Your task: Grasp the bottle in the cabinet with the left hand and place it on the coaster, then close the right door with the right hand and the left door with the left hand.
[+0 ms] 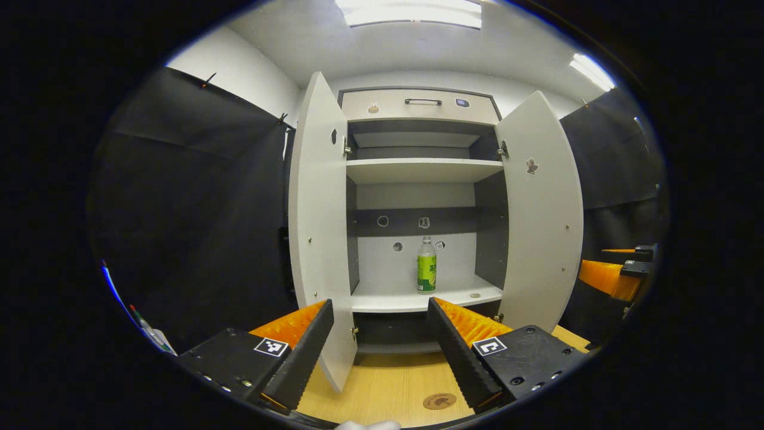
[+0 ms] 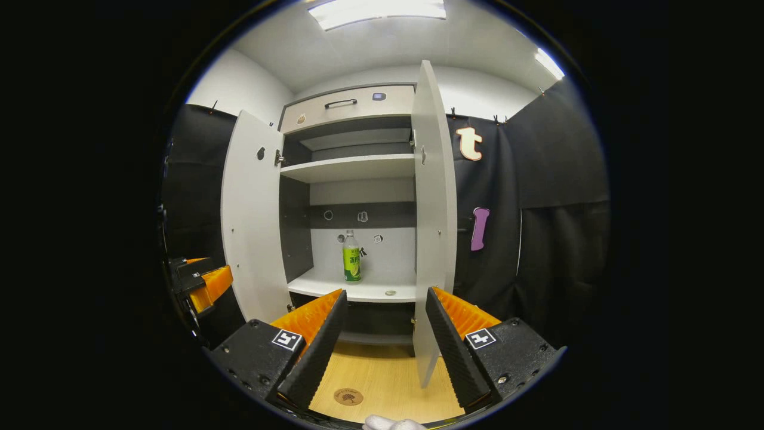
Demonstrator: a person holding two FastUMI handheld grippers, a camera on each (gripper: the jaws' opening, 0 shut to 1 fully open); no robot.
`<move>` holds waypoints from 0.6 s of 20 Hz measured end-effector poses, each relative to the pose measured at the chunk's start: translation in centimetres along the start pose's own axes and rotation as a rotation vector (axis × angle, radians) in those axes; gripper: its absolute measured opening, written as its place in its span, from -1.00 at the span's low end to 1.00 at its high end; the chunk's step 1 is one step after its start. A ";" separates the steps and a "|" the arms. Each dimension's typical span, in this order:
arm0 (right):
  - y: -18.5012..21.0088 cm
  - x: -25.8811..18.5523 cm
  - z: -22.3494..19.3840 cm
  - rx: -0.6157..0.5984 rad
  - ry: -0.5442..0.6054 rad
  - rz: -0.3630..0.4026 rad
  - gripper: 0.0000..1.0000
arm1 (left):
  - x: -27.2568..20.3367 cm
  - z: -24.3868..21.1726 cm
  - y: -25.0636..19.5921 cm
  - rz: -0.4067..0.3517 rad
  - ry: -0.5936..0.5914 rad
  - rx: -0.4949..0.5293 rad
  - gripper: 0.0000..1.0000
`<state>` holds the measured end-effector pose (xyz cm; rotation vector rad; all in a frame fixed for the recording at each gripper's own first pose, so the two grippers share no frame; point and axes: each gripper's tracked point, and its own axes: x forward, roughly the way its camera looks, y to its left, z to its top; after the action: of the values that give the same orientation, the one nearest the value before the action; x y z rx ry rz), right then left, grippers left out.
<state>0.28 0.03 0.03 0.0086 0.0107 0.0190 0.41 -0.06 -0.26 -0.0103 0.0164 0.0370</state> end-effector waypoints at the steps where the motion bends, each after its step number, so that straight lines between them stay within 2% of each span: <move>1: -0.1 -0.2 0.1 0.005 0.003 0.008 0.63 | -0.2 0.1 -0.4 0.001 0.004 -0.006 0.92; 6: -1.3 -1.1 0.6 0.022 0.002 0.035 0.63 | -1.8 0.4 -1.4 0.029 0.024 0.044 0.92; 7: -1.4 -1.3 0.6 0.028 0.003 0.043 0.63 | -2.0 0.5 -1.7 0.028 0.029 0.050 0.87; 8: -1.4 -1.5 0.6 0.037 0.005 0.050 0.63 | -2.0 0.6 -1.9 0.027 0.033 0.054 0.97; 9: -1.4 -1.7 0.5 0.047 0.004 0.058 0.63 | -1.9 0.6 -2.0 0.028 0.034 0.054 0.92; 12: -1.3 -1.9 0.3 0.061 0.000 0.057 0.63 | -0.3 1.0 -2.4 0.017 0.032 0.069 0.92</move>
<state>-1.62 -1.35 0.37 0.0697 0.0106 0.0757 0.17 -2.44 0.74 0.0579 0.0500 0.0528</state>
